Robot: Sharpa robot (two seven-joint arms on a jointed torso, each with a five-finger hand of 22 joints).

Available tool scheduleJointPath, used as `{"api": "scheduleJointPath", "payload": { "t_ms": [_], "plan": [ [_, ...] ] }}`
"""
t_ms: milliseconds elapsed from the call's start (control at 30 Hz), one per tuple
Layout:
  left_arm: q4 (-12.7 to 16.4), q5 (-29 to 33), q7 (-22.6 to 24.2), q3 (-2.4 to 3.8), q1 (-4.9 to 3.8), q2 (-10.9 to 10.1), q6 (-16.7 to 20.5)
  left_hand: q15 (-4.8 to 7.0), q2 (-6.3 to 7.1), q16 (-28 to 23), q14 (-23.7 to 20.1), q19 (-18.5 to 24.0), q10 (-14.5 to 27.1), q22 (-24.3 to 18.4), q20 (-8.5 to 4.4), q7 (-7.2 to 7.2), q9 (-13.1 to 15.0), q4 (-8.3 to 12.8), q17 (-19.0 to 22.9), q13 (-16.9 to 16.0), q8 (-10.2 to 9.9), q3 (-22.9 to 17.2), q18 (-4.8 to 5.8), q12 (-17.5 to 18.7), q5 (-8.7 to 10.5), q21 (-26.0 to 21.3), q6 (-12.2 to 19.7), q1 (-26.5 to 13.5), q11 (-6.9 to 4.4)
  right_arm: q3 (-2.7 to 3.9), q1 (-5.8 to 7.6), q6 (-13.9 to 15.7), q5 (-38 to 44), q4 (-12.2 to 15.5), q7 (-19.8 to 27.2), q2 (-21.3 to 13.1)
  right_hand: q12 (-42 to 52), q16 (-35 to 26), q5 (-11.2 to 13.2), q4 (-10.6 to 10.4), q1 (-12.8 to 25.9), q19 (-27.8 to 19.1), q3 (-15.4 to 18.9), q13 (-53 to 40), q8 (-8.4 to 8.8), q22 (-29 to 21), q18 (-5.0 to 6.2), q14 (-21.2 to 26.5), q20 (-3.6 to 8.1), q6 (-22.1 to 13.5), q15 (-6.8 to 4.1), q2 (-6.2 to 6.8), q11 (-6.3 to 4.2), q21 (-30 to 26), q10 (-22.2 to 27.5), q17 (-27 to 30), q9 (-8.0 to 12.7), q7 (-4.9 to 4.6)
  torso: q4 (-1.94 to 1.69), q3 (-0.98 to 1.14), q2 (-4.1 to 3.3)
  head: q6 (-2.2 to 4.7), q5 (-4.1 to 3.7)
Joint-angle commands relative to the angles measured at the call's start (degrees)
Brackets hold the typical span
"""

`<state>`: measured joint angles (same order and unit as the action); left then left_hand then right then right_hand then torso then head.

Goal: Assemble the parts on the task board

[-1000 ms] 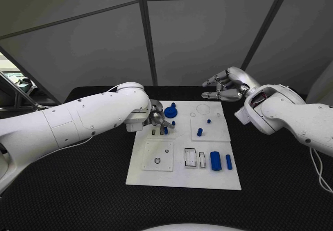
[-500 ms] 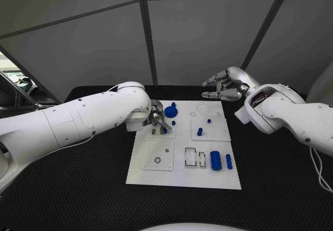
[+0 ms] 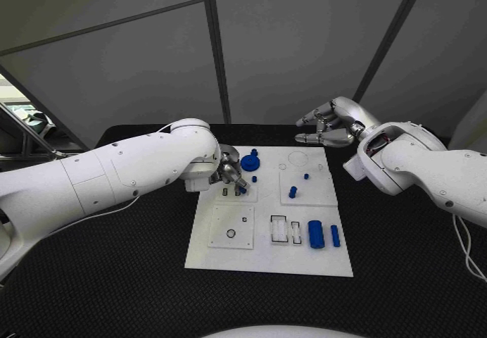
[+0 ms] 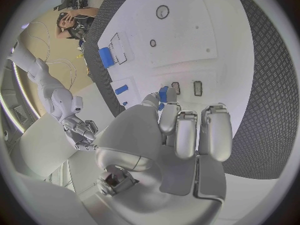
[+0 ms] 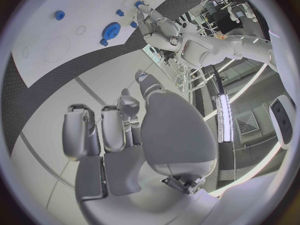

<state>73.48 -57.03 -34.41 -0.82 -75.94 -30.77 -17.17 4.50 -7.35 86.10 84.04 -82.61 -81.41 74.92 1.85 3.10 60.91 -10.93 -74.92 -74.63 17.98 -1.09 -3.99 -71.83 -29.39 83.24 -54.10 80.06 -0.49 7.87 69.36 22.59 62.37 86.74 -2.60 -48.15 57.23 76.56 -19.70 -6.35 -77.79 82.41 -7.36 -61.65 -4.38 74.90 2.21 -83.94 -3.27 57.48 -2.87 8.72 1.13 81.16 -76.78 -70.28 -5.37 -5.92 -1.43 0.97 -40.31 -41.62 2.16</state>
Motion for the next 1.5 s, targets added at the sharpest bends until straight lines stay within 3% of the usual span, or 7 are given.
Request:
{"api": "scheduleJointPath", "payload": {
  "t_ms": [33,200,367,667,933,1500],
  "plan": [
    [0.67,4.07,0.96,0.03,-0.05,-0.71,1.86,0.02,1.49,0.27,4.95,0.09,-1.12,2.27,0.04,-0.24,0.8,5.7,-11.98,-8.82,-0.22,-7.68,1.12,-0.81,-0.4,0.17,-0.6,-1.71,-0.52,0.05,0.13,-0.46,-0.01,-0.06,0.13,0.07,0.33,-0.21,-0.36,0.01,0.45,-0.06,-0.33,-0.12,0.32,2.0,0.99,-1.65,0.0,0.35,-0.28,0.01,-0.16,-0.24,-0.43,-0.01,-0.06,-0.02,0.0,0.02,0.03,0.04,0.04],
    [2.38,5.36,0.58,0.03,-0.03,-2.56,4.05,0.02,4.38,0.21,4.96,0.17,-1.45,2.41,0.08,-0.28,3.86,7.18,-12.02,-9.33,-0.68,-15.27,1.11,-0.68,-1.79,0.07,-1.12,-5.98,-0.48,0.05,0.13,-0.55,-0.01,-0.24,0.1,0.08,0.31,-0.22,-0.44,-0.01,0.59,-0.05,-0.36,-0.08,0.35,1.98,0.99,-1.67,0.0,0.34,-0.28,0.01,-0.16,-0.25,-0.44,-0.03,-0.05,-0.03,-0.11,0.04,0.05,-0.01,0.18],
    [4.69,5.73,-0.13,0.01,0.01,-4.67,7.22,0.07,5.0,0.29,4.99,0.05,-1.63,2.68,0.04,-0.29,5.06,7.91,-12.12,-9.54,-0.82,-18.13,1.14,-0.71,-3.57,0.14,-1.54,-7.58,-0.64,0.05,0.13,-0.63,-0.01,-0.46,0.09,0.08,0.33,-0.25,-0.48,-0.02,0.69,-0.05,-0.37,-0.09,0.38,1.97,0.99,-1.67,0.0,0.33,-0.28,0.01,-0.15,-0.26,-0.45,0.0,-0.05,-0.03,-0.2,0.06,0.1,-0.13,0.33],
    [8.19,1.72,0.57,-0.03,0.81,-7.31,10.59,0.13,5.75,0.44,5.05,-0.26,-1.92,3.24,-0.01,-0.37,6.07,8.67,-12.27,-9.8,-0.93,-19.92,1.25,-1.04,-4.3,0.4,-1.85,-8.8,-0.72,0.05,0.13,-0.77,-0.01,-0.8,0.12,0.21,0.33,-0.25,-0.48,-0.02,0.69,-0.05,-0.37,-0.09,0.38,1.97,0.99,-1.67,0.0,0.33,-0.28,0.01,-0.15,-0.26,-0.45,0.0,-0.05,-0.03,-0.4,0.2,0.21,-0.26,0.67],
    [8.74,-2.65,1.45,-0.04,2.25,-7.37,12.79,0.18,5.93,0.51,5.07,-0.4,-2.34,3.49,-0.05,-0.43,6.41,9.02,-12.33,-10.12,-0.95,-20.53,1.3,-1.86,-4.45,0.52,-2.08,-9.14,-0.78,0.05,0.12,-0.88,0.0,-0.98,0.14,0.32,0.43,-0.2,-0.58,-0.05,0.85,0.01,-0.39,-0.15,0.42,2.06,0.97,-1.7,0.01,0.32,-0.28,0.01,-0.15,-0.21,-0.5,-0.09,-0.04,-0.04,-0.13,0.12,0.08,-0.41,0.86],
    [8.11,-7.44,2.03,-0.05,3.5,-6.39,13.95,0.22,5.93,0.61,5.1,-0.55,-2.52,3.75,-0.08,-0.47,6.66,9.26,-12.41,-10.26,-1.0,-21.04,1.35,-2.18,-4.46,0.66,-2.23,-9.39,-0.82,0.05,0.12,-1.07,0.36,-1.06,0.06,0.41,0.46,-0.21,-0.68,-0.04,0.92,0.04,-0.44,-0.16,0.46,2.09,0.96,-1.71,0.01,0.28,-0.28,-0.01,-0.14,-0.19,-0.52,-0.1,-0.03,-0.04,-0.16,0.15,0.07,-0.71,0.78]
  ]
}}
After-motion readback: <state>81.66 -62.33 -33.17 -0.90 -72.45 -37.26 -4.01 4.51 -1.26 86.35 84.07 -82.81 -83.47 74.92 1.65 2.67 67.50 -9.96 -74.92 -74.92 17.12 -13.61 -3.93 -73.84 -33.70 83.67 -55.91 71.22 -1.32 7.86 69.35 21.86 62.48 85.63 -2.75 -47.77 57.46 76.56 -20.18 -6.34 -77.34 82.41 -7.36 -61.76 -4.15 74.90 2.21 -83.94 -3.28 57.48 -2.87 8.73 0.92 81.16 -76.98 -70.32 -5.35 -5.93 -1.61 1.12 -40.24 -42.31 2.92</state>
